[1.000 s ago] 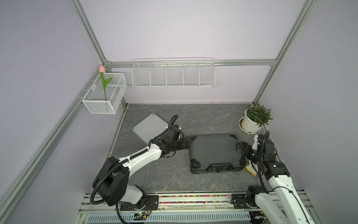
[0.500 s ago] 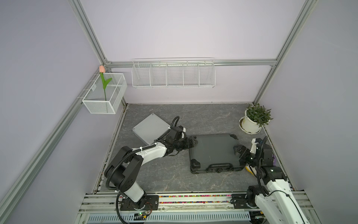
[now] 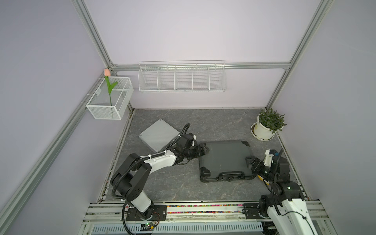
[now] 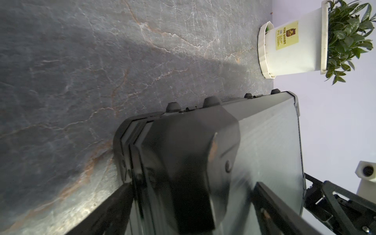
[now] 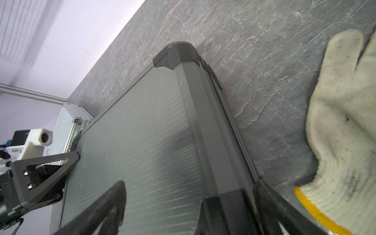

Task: Open the poker set cases
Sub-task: Open the case lid on the poker set case.

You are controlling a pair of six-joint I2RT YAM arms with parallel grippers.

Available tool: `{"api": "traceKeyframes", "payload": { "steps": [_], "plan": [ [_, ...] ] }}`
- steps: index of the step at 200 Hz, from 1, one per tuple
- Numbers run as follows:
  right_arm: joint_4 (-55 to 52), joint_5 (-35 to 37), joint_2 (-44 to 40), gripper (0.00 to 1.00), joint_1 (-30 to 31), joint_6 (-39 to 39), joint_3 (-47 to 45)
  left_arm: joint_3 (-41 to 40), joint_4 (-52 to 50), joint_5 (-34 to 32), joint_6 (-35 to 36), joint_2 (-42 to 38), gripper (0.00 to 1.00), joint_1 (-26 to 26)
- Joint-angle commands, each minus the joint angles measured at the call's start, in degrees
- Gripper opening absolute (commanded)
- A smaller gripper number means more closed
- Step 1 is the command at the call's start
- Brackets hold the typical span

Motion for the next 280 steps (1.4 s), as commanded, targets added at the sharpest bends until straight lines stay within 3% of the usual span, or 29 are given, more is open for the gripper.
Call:
{"api": "traceKeyframes", "payload": {
  "steps": [1, 68, 131, 148, 169, 191, 217, 280],
  "plan": [
    [-2.44, -0.36, -0.42, 0.99, -0.11, 1.76, 0.03, 0.67, 3.1, 2.35, -3.01, 1.15, 0.92, -2.48],
    [-4.39, 1.03, 0.05, 1.0, -0.16, 2.65, 1.78, -0.29, 6.66, 0.71, -9.37, -0.89, 0.92, -5.37],
    [-5.69, 1.42, -1.62, 0.94, -0.14, 5.64, 3.01, 0.09, 5.43, 2.84, -12.1, -3.57, 0.92, -5.35],
    [-7.98, 2.77, -1.79, 0.89, -0.14, 5.21, 3.89, 0.67, 0.43, 0.95, -9.3, -5.93, 0.92, -5.06],
    [-11.68, 3.64, -2.09, 0.88, -0.13, 1.89, 6.34, 3.31, -11.06, -4.7, -1.06, -10.64, 0.92, -3.9],
    [-15.96, 6.61, -1.78, 0.88, -0.17, 2.9, 8.26, 6.9, -23.53, -9.52, 8.0, -15.65, 0.93, 0.63],
    [-18.34, 9.09, 1.08, 0.88, -0.12, 4.05, 9.54, 7.34, -28.73, -13.04, 13.93, -21.22, 0.93, 2.78],
    [-11.2, 1.84, 0.82, 0.88, -0.18, 8.24, 3.11, 3.52, -28.57, 2.49, 10.38, -22.04, 0.93, 2.73]
  ]
}}
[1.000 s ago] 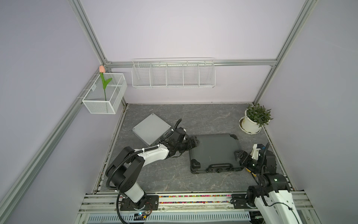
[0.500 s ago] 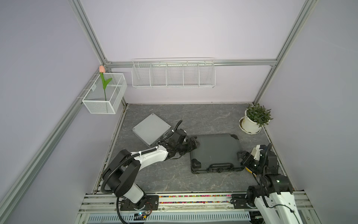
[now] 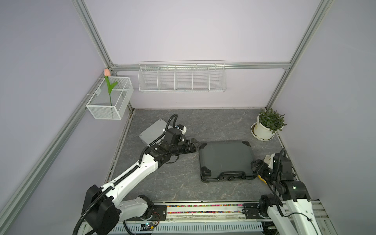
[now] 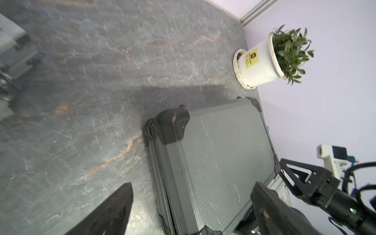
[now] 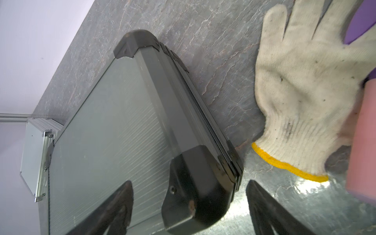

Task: Open the poker set cases
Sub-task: Open the case lid on the poker set case.

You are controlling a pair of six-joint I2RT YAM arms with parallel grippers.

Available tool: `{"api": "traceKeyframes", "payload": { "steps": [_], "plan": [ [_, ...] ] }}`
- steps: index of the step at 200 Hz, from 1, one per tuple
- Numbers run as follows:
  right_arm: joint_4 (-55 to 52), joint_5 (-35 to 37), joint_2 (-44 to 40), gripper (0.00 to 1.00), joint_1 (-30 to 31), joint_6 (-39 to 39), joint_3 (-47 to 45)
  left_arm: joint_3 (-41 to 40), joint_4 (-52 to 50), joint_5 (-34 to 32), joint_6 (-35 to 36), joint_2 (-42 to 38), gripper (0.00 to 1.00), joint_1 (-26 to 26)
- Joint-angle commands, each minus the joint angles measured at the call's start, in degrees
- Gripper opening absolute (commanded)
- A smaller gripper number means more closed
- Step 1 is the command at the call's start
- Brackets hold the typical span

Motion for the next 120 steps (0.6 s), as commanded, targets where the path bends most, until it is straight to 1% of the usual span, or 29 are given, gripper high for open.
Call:
{"api": "traceKeyframes", "payload": {
  "steps": [1, 21, 50, 80, 120],
  "plan": [
    [2.92, -3.7, -1.05, 0.89, 0.13, 3.35, -3.01, -2.3, -1.65, 6.48, -0.43, 1.23, 0.93, -0.17],
    [3.79, -5.42, -1.34, 0.89, 0.09, 4.16, -4.54, -4.21, 1.09, 8.42, -2.36, 2.2, 0.93, -0.17],
    [5.15, -7.05, -1.75, 0.88, 0.12, 3.94, -5.34, -6.39, 6.59, 12.95, -5.04, 5.57, 0.93, -0.69],
    [7.92, -10.28, -1.61, 0.88, 0.12, 5.39, -5.82, -6.5, 10.45, 15.53, -6.87, 9.17, 0.93, -1.97],
    [11.88, -15.56, -2.62, 0.89, 0.12, 7.03, -5.91, -6.83, 13.6, 17.19, -8.46, 11.09, 0.93, -2.38]
  ]
}}
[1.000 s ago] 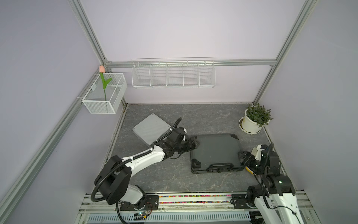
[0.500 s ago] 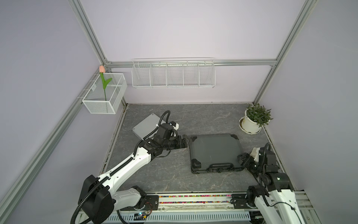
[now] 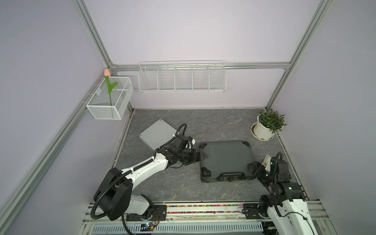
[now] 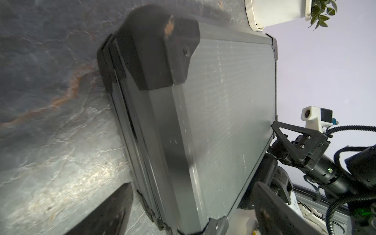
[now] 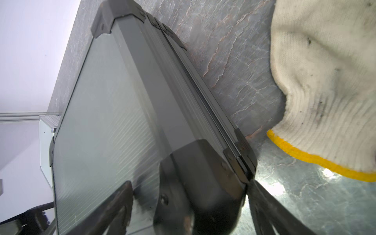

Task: Open the poker set cases
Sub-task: Open the case lid on the poker set case.

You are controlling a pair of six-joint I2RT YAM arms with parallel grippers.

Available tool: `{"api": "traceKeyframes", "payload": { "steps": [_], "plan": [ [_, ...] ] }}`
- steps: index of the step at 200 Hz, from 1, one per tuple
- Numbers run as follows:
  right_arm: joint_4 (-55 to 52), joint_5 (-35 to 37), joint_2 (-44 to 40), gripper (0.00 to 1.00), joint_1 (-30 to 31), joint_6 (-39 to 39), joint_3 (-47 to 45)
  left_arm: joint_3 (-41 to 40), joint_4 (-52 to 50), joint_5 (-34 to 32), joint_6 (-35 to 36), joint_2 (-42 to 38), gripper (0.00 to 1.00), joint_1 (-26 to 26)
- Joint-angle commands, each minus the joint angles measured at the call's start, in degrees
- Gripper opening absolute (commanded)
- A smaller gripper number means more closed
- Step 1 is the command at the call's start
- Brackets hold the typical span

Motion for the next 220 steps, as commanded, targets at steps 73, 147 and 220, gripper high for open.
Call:
{"api": "traceKeyframes", "payload": {
  "steps": [73, 147, 220],
  "plan": [
    [15.53, -12.55, -9.21, 0.89, 0.54, 5.52, -3.38, -0.35, 6.43, 4.93, -3.21, 0.45, 0.93, -0.53],
    [22.77, -13.79, -12.98, 0.88, 0.53, 8.44, -5.38, -1.33, 1.64, 2.27, -0.68, -2.6, 0.94, -0.53],
    [25.98, -12.88, -14.27, 0.88, 0.53, 10.04, -5.94, -1.1, 1.16, 3.62, -0.22, -3.8, 0.94, -0.53]
  ]
}}
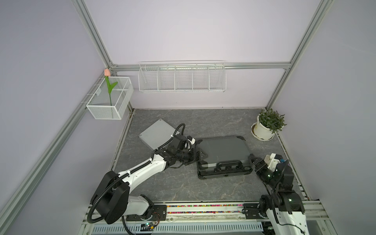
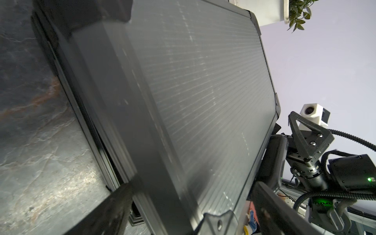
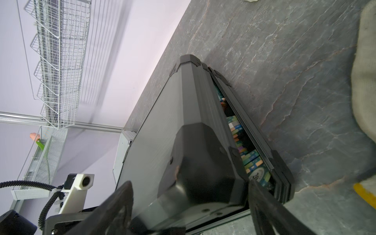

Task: Open the poker set cases
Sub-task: Open the case lid on the poker set case.

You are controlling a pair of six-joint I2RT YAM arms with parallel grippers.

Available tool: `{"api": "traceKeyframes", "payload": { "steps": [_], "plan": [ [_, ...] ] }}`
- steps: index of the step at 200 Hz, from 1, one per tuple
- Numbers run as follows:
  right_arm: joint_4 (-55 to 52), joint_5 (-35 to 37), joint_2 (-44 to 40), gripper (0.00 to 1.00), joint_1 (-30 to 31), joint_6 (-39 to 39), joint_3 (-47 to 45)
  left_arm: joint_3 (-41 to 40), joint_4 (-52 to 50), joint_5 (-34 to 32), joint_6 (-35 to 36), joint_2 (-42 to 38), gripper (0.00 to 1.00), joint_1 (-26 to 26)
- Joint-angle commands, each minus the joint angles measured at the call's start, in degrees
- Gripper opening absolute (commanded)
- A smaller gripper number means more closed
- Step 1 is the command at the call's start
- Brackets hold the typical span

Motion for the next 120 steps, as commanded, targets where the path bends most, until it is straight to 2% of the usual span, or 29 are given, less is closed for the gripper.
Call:
{"api": "traceKeyframes", "payload": {
  "steps": [1, 120],
  "plan": [
    [10.14, -7.68, -0.65, 0.88, 0.97, 2.39, 0.02, -0.09, 0.19, 1.82, 1.06, -0.83, 0.94, -0.75],
    [12.97, -5.73, 0.1, 0.89, 0.96, 2.89, 0.71, 1.25, 4.22, 5.15, -0.56, -0.06, 0.96, -0.75]
  ]
}}
